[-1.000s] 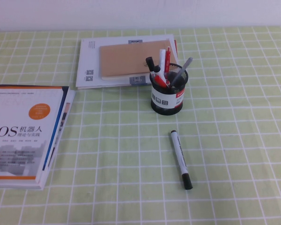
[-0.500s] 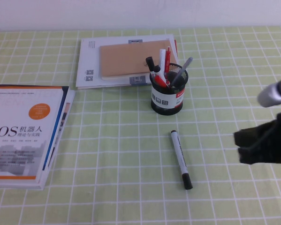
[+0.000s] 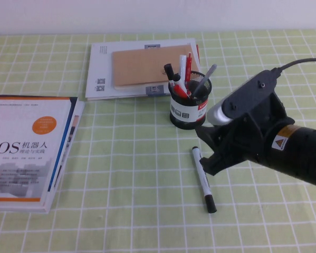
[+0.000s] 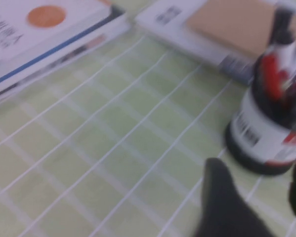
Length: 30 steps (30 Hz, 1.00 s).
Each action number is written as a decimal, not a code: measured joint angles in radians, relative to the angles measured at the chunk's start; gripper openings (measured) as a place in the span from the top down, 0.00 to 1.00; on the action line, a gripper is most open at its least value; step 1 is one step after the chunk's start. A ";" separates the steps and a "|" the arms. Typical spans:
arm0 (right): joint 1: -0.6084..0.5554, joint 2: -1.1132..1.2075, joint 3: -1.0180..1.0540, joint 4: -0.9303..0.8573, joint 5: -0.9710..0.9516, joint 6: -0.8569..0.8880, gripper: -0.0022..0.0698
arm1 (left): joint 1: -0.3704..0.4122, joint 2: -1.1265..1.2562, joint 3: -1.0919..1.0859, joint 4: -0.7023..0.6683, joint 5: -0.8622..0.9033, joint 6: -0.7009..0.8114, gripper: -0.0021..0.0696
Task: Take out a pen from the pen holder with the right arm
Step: 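Take a marker out of the pen holder and lay it on the table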
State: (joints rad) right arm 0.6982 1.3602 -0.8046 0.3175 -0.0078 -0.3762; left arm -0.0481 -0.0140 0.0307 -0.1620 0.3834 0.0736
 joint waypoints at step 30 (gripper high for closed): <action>-0.027 0.409 0.050 -0.215 -0.875 -0.002 0.46 | 0.000 0.000 0.000 0.000 0.000 0.000 0.98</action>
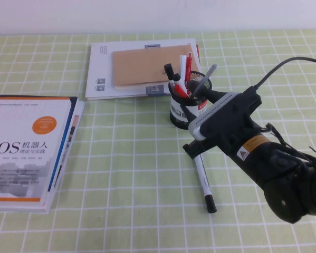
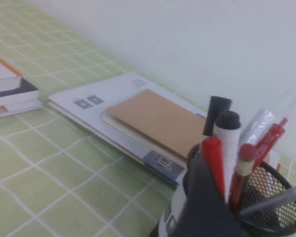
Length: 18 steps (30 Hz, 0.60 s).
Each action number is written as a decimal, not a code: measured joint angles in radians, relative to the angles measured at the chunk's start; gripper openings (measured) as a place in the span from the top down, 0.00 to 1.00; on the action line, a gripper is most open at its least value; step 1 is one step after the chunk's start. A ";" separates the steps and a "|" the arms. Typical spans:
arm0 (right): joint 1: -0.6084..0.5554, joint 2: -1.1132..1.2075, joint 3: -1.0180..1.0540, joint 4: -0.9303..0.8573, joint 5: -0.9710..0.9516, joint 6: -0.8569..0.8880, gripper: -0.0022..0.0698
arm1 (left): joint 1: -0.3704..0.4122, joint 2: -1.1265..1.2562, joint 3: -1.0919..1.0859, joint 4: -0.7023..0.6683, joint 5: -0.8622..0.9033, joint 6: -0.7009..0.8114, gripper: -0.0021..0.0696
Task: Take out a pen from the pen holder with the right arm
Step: 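Take a marker out of the pen holder and lay it on the table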
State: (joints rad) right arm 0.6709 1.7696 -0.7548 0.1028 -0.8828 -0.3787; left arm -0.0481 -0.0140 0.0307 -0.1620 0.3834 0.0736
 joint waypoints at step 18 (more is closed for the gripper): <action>-0.032 0.116 -0.129 0.049 0.011 -0.002 0.58 | 0.000 0.000 0.000 0.000 0.000 0.000 0.98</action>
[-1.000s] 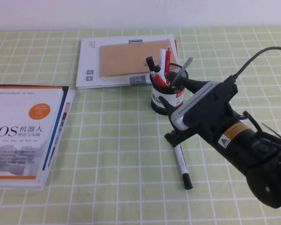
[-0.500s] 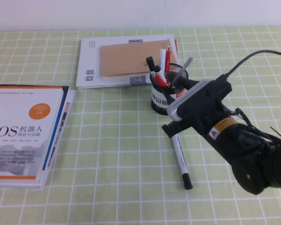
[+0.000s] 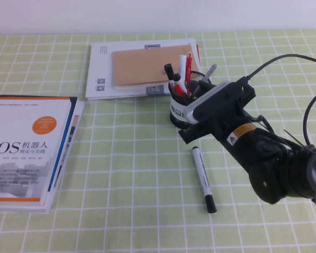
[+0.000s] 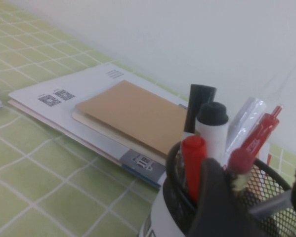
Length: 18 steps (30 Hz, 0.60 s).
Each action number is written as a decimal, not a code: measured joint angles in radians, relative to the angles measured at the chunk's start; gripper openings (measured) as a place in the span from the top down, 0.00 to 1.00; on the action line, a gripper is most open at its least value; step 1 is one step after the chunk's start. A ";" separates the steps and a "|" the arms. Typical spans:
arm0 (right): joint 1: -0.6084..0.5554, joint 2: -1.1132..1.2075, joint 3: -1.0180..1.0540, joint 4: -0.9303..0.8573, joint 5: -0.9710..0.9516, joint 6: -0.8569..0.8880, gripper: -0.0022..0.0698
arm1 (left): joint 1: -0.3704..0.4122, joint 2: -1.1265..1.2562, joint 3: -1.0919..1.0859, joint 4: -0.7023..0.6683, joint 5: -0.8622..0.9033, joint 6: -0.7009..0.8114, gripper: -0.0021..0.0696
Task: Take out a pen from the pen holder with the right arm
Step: 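Take a marker out of the pen holder and lay it on the table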
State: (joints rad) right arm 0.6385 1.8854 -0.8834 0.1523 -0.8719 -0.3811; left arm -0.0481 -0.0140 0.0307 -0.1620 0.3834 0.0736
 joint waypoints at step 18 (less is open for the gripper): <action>-0.004 0.048 -0.065 0.008 0.035 0.000 0.84 | 0.000 0.000 0.000 0.000 0.000 0.000 0.98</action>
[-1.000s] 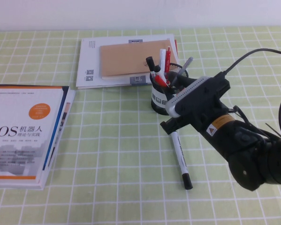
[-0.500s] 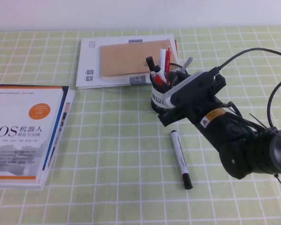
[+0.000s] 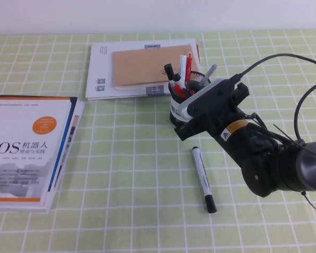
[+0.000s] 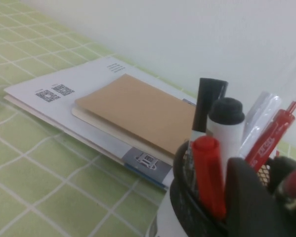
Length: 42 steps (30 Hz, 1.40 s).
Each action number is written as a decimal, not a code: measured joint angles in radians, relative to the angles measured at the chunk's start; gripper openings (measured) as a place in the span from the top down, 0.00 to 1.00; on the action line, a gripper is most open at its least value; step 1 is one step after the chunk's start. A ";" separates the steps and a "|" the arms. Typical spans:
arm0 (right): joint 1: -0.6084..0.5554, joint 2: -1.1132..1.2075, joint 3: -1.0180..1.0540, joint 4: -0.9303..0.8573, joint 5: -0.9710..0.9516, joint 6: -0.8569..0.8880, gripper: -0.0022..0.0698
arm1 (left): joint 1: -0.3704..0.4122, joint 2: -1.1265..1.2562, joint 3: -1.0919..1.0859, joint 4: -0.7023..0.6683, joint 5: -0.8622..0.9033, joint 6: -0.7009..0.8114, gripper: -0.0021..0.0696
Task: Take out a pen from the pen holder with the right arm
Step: 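Take a marker out of the pen holder and lay it on the table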
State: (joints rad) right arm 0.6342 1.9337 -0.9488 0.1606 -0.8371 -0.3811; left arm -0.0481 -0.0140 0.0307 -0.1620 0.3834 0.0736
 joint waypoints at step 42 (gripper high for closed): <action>-0.004 -0.724 -0.002 0.198 1.013 0.034 0.96 | 0.000 0.000 0.000 0.000 0.000 0.000 0.98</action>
State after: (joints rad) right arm 0.6299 1.2100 -0.9508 0.3591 0.1754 -0.3466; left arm -0.0481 -0.0140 0.0307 -0.1620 0.3834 0.0736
